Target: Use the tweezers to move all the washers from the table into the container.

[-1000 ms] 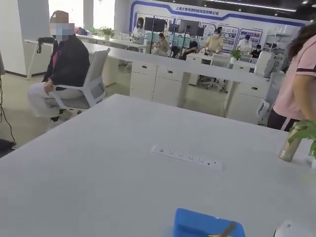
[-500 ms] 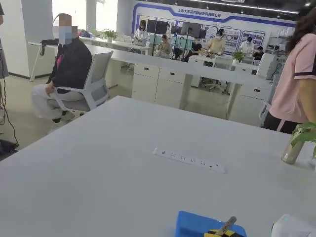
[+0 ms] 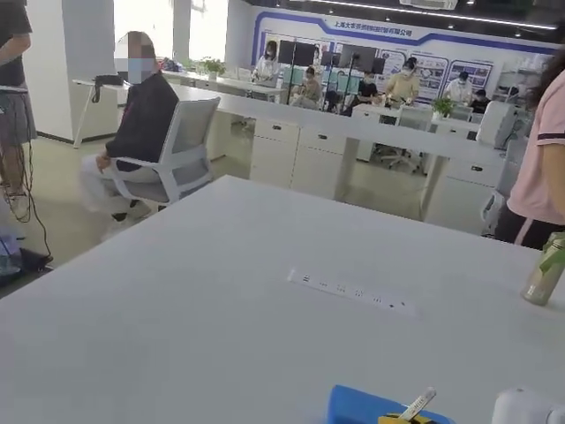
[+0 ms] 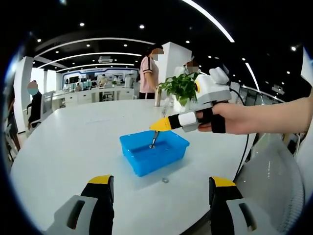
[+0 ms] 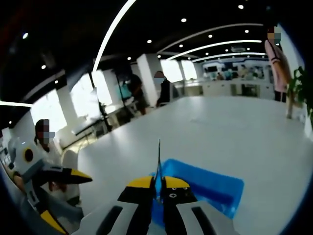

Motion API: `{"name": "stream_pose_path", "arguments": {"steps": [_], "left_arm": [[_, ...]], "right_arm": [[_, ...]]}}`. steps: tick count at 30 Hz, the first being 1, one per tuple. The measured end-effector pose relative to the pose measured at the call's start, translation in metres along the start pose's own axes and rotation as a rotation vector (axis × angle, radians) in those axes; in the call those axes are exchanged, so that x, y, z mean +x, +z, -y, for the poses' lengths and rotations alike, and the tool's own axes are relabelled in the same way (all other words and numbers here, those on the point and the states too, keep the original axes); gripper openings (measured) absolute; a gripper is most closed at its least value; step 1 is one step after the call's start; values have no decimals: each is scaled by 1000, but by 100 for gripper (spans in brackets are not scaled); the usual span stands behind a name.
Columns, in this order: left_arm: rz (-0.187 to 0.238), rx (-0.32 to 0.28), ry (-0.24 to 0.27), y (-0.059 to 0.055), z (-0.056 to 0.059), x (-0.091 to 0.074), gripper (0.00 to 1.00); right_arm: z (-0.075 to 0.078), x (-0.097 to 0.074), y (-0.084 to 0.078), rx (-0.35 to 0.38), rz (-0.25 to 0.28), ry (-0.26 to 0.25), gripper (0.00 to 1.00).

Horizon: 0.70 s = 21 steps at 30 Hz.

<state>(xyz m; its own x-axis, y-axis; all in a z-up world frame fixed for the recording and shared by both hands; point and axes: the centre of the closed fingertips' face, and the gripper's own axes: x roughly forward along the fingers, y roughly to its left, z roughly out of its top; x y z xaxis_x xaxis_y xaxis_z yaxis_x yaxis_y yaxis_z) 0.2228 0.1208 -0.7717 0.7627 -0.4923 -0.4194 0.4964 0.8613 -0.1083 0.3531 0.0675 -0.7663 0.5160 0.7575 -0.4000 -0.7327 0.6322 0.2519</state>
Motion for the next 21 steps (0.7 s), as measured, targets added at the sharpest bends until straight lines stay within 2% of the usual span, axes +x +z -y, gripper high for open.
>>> {"name": "stream_pose_path", "arguments": {"steps": [10,16,21], "left_arm": [[0,13,-2,-1,1,1,81],[3,10,-1,0,0,1,80],[3,11,-2,0,0,2,80]], "right_arm": [[16,18,-7,11,-42,-22,3],[19,27,-14,7,-77,-42,3],[18,31,-16,7,-84,-45,3]]}}
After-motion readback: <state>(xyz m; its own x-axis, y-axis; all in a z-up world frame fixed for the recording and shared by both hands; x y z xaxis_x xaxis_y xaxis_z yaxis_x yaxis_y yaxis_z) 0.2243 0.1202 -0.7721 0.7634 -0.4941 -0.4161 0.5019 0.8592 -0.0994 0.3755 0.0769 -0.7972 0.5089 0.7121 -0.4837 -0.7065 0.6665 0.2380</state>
